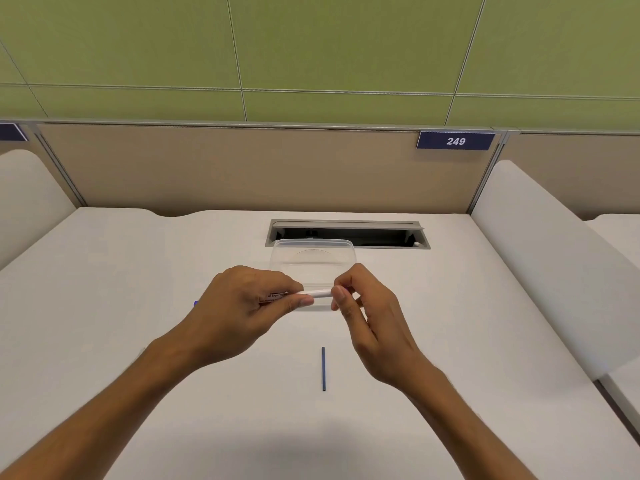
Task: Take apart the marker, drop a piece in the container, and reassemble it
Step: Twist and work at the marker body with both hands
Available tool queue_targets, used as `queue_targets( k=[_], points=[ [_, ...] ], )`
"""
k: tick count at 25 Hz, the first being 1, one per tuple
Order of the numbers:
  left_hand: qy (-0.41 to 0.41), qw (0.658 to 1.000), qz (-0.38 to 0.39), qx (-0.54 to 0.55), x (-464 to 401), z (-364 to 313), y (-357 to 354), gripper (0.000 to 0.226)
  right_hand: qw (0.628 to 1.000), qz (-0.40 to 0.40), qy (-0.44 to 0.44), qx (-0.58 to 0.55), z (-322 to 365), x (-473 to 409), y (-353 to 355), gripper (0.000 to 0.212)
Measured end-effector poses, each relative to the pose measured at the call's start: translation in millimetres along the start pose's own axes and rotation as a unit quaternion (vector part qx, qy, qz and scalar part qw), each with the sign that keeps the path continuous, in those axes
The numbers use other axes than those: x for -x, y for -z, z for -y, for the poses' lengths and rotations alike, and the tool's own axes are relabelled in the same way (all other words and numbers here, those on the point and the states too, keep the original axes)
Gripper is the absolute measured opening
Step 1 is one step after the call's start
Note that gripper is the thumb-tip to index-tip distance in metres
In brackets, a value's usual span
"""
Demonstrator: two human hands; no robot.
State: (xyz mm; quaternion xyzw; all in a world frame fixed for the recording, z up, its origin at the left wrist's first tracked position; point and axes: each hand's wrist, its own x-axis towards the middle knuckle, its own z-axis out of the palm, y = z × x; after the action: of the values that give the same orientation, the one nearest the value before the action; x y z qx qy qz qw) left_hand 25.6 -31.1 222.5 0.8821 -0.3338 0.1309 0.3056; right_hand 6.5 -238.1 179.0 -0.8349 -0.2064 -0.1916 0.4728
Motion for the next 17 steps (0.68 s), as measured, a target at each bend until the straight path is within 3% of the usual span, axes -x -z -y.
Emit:
queue_targets(
  k=[3,10,17],
  points=[
    [-0.018,1.000,-0.017,-0.015,0.5,-1.7,2.3,0.025,0.999,-0.004,-0.030,-0.014,1.4,1.5,-1.4,0.024],
    [-0.073,0.990,-0.039,-0.117,0.8,-10.1,1.2,0.021,0.979,-0.033,-0.145,-0.142,3.9,-3.1,-1.2,0.048],
    [-0.080,0.987,-0.020,-0.135,2.0,-9.9,-0.2,0.022,0.975,-0.006,-0.154,-0.160,5.7,2.9,-2.2,0.043]
  ],
)
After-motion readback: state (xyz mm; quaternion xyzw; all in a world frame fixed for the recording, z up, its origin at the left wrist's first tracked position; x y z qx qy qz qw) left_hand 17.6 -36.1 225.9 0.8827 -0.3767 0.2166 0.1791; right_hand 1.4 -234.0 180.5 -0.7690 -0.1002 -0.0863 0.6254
